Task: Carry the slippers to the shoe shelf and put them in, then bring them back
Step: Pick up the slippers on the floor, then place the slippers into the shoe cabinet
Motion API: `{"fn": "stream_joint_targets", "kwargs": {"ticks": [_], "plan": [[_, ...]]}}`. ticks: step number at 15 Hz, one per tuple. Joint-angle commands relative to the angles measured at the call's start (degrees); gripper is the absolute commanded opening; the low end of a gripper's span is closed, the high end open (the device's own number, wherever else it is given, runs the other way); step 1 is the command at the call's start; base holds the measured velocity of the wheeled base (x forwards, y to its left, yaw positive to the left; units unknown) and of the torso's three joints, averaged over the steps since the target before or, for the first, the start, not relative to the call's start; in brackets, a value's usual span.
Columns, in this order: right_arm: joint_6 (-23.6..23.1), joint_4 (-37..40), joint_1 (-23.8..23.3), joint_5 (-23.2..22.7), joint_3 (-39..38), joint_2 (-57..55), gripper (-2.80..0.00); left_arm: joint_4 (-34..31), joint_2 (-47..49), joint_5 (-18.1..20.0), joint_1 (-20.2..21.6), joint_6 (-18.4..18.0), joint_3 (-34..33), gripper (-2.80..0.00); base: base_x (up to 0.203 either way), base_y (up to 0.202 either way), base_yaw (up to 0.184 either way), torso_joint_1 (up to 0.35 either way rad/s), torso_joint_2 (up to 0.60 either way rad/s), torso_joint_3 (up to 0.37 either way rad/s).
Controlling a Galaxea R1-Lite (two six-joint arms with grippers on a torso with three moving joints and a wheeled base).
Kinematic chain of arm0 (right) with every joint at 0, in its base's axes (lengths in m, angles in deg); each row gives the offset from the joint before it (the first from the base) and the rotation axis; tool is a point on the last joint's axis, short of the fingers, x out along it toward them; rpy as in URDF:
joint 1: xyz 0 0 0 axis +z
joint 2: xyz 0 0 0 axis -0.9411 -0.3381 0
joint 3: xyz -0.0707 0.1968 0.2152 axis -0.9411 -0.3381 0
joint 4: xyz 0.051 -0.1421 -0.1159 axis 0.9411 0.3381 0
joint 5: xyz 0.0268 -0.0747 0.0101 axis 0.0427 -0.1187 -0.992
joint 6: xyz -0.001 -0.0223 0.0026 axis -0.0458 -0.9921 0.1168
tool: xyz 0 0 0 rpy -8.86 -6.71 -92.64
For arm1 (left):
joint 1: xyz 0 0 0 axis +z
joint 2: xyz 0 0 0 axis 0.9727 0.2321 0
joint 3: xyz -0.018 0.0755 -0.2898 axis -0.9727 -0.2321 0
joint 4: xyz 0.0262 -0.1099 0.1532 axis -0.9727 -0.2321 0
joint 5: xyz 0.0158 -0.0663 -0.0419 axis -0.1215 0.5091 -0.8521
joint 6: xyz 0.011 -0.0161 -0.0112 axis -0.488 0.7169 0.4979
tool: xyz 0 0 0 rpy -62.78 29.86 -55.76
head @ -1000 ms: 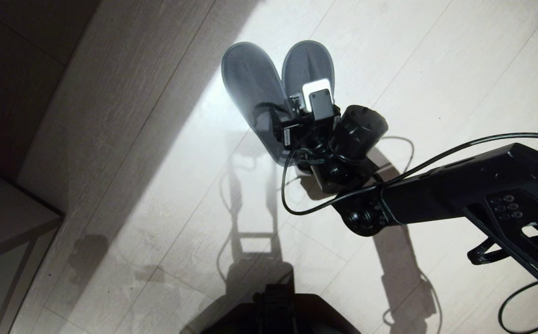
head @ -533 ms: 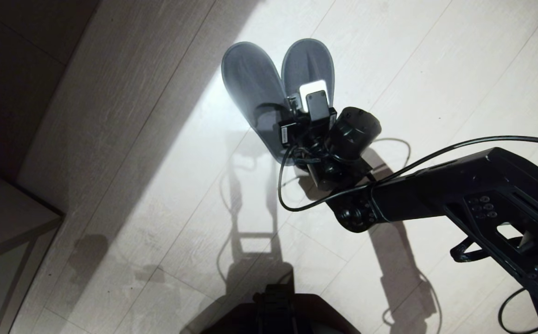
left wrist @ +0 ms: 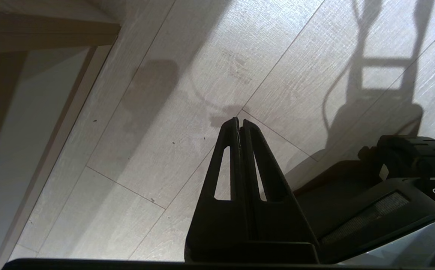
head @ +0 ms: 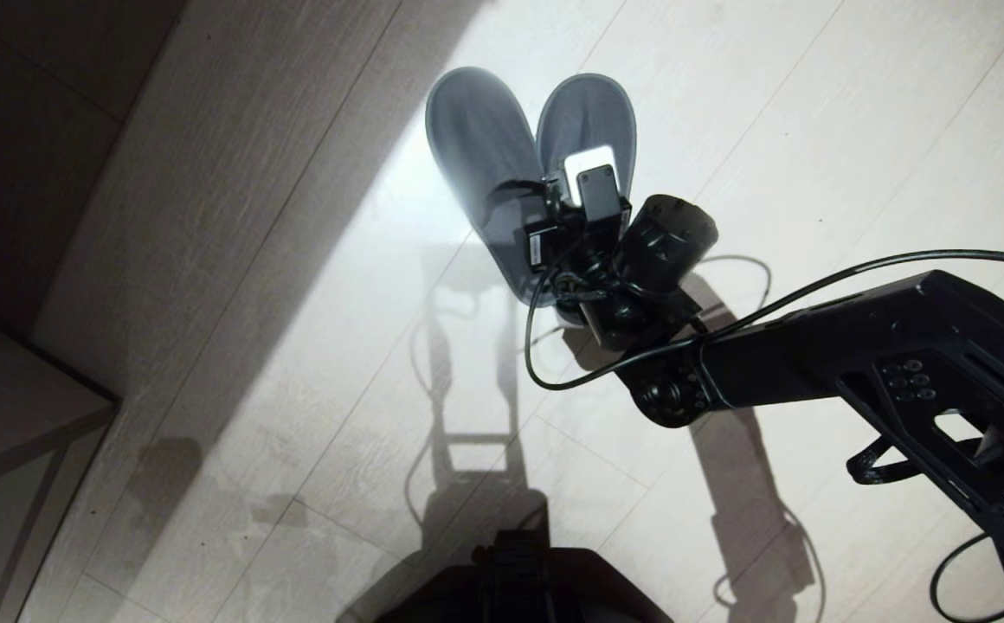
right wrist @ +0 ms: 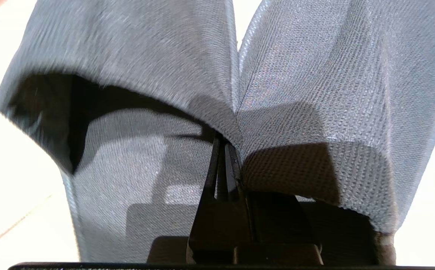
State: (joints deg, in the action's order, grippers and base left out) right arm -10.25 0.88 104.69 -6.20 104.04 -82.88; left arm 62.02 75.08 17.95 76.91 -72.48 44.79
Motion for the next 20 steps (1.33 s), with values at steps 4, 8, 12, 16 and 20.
{"fn": "stream_joint_targets", "kwargs": {"ticks": [4,8,12,16,20], "plan": [[3.75,6.06,1.31,-3.9,-6.1,13.12,-2.8,0.02,0.01,0.0,0.02,-0.05,0.0,-2.8,0.0,0.0,0.0,0.0,0.0,0.0],[9.13,13.15,4.43,-8.62,-17.35,26.8,-2.8,0.02,0.01,0.0,0.02,-0.05,0.0,-2.8,0.0,0.0,0.0,0.0,0.0,0.0],[11.67,18.5,6.58,-9.15,-28.12,37.51,-2.8,0.02,0.01,0.0,0.02,-0.13,0.0,-2.8,0.0,0.0,0.0,0.0,0.0,0.0],[12.53,21.68,0.5,-9.23,-38.45,50.09,-2.8,0.02,0.01,0.0,0.02,-0.31,0.0,-2.8,0.0,0.0,0.0,0.0,0.0,0.0],[13.42,27.61,-7.7,-9.0,-43.06,60.69,-2.8,0.02,0.01,0.0,0.02,-0.4,0.0,-2.8,0.0,0.0,0.0,0.0,0.0,0.0]]}}
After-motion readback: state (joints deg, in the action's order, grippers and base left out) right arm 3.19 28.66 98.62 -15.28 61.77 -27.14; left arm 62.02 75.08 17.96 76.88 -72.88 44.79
